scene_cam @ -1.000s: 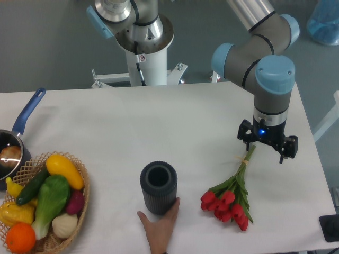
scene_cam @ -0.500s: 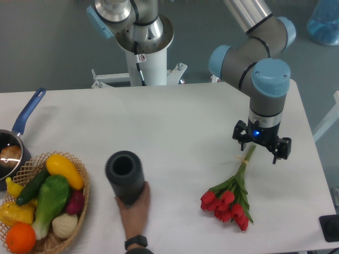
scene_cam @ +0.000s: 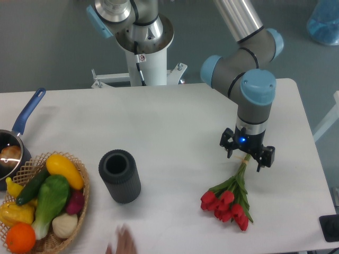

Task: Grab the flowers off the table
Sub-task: 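Lower the open gripper down onto the green tulip stems, then close the gripper around the tulip stems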

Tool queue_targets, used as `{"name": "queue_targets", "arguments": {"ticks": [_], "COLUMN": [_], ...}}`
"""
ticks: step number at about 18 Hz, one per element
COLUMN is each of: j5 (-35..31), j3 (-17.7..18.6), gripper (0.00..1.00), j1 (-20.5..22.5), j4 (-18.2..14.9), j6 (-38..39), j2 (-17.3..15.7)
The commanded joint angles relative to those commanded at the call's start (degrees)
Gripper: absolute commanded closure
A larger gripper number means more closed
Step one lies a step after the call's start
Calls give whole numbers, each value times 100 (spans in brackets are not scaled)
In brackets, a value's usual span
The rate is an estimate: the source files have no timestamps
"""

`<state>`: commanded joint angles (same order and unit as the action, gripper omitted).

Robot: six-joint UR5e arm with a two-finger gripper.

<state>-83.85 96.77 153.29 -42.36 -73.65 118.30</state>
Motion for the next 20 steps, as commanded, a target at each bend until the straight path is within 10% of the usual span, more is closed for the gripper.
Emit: {"name": "queue_targets", "arguments": {"ticks": [15, 17, 20], "j5": [44, 44, 44], "j3": [-484, -475, -423], "gripper": [0, 18, 93], "j1": [-290, -308, -334], "j4": [79, 70, 70], "j6": [9, 44, 140], "j2": [668, 695, 695]}}
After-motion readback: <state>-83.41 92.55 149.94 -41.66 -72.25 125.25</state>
